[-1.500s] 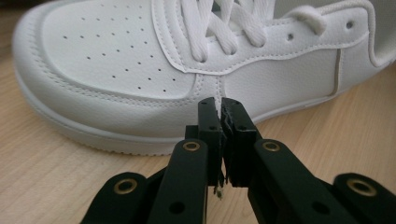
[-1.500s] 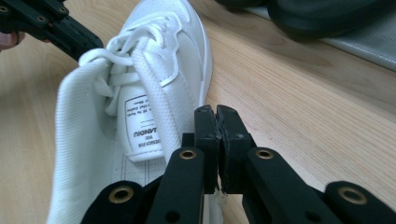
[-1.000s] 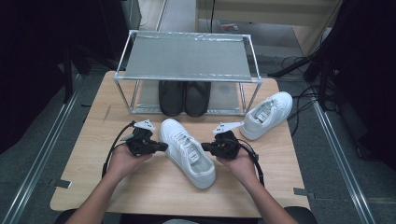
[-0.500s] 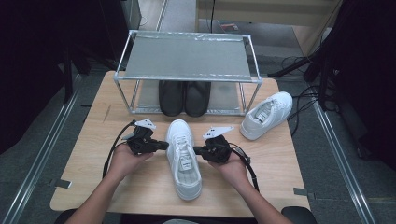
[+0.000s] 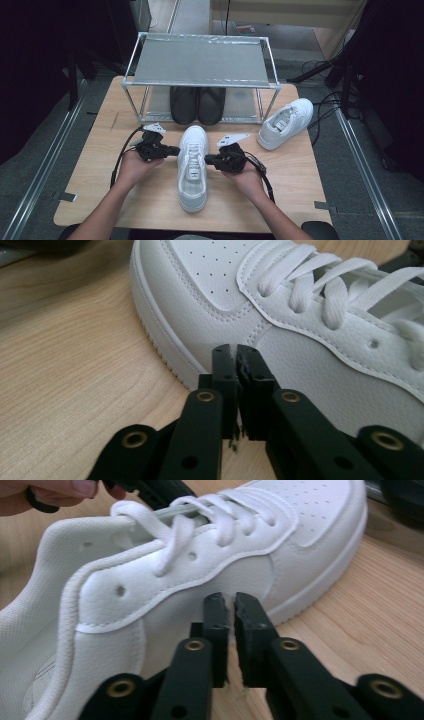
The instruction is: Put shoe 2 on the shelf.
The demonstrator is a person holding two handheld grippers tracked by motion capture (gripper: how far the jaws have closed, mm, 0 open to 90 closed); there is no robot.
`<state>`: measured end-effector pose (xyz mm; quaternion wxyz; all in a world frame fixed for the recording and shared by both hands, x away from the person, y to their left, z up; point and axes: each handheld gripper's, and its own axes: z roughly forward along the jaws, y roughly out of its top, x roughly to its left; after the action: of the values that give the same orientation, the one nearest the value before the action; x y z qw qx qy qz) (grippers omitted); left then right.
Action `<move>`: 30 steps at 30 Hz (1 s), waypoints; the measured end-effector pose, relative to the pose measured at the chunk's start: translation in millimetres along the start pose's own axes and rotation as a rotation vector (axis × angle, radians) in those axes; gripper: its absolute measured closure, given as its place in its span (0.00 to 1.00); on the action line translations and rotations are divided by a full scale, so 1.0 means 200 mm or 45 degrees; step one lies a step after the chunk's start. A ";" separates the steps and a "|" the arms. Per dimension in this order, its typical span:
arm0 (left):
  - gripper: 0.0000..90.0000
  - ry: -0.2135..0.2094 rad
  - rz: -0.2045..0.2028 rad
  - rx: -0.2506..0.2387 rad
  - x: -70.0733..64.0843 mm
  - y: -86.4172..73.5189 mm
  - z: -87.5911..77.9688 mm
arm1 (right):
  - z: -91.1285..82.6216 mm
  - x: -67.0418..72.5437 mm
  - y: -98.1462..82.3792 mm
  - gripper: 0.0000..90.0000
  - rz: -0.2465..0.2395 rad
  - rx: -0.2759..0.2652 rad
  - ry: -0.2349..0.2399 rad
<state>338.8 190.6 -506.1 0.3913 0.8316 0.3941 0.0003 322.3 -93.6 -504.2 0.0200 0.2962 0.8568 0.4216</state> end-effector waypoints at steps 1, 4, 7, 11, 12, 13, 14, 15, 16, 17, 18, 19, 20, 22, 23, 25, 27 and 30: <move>0.92 -0.014 -0.009 -0.010 0.00 0.00 0.00 | -0.01 -0.01 0.00 0.92 0.016 0.003 0.008; 0.84 -0.010 0.017 -0.012 -0.01 0.00 -0.02 | -0.02 -0.02 -0.01 0.84 0.006 0.016 0.023; 0.72 -0.019 0.027 0.007 -0.03 -0.01 -0.03 | -0.03 -0.03 -0.01 0.77 -0.009 0.030 0.022; 0.56 -0.009 0.040 0.004 -0.04 -0.02 -0.05 | -0.05 -0.06 -0.02 0.70 -0.006 0.023 0.019; 0.54 -0.012 0.033 -0.002 -0.04 -0.03 -0.06 | -0.06 -0.07 -0.02 0.67 0.001 0.021 0.014; 0.53 -0.013 0.032 0.002 -0.04 -0.03 -0.06 | -0.07 -0.08 -0.02 0.64 0.003 0.013 0.011; 0.51 -0.002 0.040 0.002 -0.05 -0.03 -0.06 | -0.08 -0.09 -0.02 0.62 0.004 0.008 -0.001; 0.50 0.004 0.048 -0.010 -0.05 -0.03 -0.06 | -0.09 -0.10 -0.02 0.60 0.011 0.001 -0.006; 0.49 0.007 0.053 -0.013 -0.05 -0.03 -0.06 | -0.10 -0.11 -0.01 0.60 0.022 -0.002 -0.012; 0.48 0.007 0.055 -0.017 -0.05 -0.03 -0.06 | -0.11 -0.12 -0.01 0.60 0.026 -0.009 -0.016; 0.47 0.000 0.059 -0.017 -0.05 -0.03 -0.06 | -0.13 -0.13 -0.01 0.59 0.032 -0.015 -0.013; 0.45 -0.007 0.063 -0.013 -0.05 -0.03 -0.07 | -0.14 -0.14 -0.01 0.59 0.045 -0.022 -0.014; 0.45 0.000 0.082 -0.009 -0.06 -0.03 -0.07 | -0.15 -0.15 -0.01 0.59 0.053 -0.021 -0.010; 0.45 0.011 0.105 -0.012 -0.07 -0.04 -0.08 | -0.17 -0.17 -0.01 0.59 0.064 -0.019 -0.018; 0.45 0.005 0.105 -0.016 -0.07 -0.04 -0.08 | -0.18 -0.17 -0.01 0.59 0.063 -0.023 -0.019; 0.44 0.003 0.106 -0.020 -0.07 -0.04 -0.09 | -0.20 -0.19 -0.01 0.59 0.068 -0.029 -0.026; 0.44 -0.001 0.104 -0.020 -0.07 -0.04 -0.09 | -0.21 -0.20 -0.01 0.59 0.071 -0.033 -0.029; 0.44 -0.013 0.096 -0.016 -0.07 -0.04 -0.09 | -0.24 -0.22 -0.01 0.59 0.077 -0.046 -0.042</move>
<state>318.2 195.6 -494.8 0.3983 0.8434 0.3605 0.0132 344.0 -152.0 -484.0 0.0268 0.3285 0.8392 0.4327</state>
